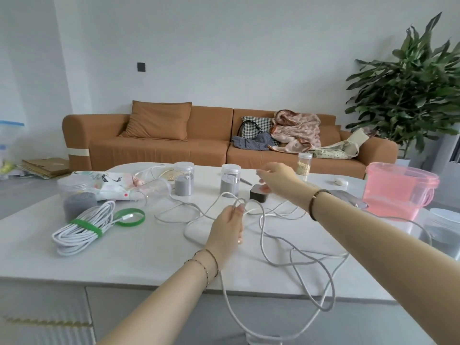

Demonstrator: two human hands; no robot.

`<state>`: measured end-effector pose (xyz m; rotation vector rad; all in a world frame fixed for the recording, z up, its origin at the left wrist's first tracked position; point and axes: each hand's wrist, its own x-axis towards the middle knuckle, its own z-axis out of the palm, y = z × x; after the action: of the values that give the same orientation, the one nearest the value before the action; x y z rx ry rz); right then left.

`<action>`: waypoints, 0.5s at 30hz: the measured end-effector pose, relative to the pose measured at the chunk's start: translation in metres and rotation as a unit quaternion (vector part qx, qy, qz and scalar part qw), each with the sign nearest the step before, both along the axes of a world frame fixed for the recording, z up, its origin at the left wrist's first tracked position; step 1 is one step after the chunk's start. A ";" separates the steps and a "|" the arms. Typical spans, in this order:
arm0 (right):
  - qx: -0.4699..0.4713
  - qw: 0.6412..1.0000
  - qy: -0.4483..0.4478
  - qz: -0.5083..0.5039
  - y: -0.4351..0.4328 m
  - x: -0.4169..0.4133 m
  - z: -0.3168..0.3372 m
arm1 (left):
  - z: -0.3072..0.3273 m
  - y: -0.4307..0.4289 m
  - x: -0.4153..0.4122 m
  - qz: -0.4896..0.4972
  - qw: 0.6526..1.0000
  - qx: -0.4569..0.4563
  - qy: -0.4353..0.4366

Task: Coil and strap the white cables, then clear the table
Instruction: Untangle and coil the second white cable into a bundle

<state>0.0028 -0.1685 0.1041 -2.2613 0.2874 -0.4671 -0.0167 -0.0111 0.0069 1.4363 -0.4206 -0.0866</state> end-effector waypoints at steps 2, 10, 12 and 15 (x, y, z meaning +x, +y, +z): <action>0.097 0.993 0.021 0.060 0.016 -0.041 0.004 | 0.008 0.003 -0.011 0.013 1.000 -0.014 0.001; 0.241 0.958 -0.028 0.153 0.044 -0.135 -0.012 | 0.076 0.020 -0.079 -0.022 0.977 -0.210 0.033; 0.257 0.951 -0.066 0.159 0.046 -0.144 -0.006 | 0.103 0.030 -0.087 -0.016 0.925 -0.351 0.146; 0.170 0.970 -0.126 0.123 0.046 -0.154 0.003 | 0.128 0.039 -0.086 -0.016 0.859 -0.452 0.242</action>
<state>-0.1507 -0.1220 0.1070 -1.8493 -0.0429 -0.5248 -0.1027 0.0284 0.1346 0.4391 -0.0301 -0.2365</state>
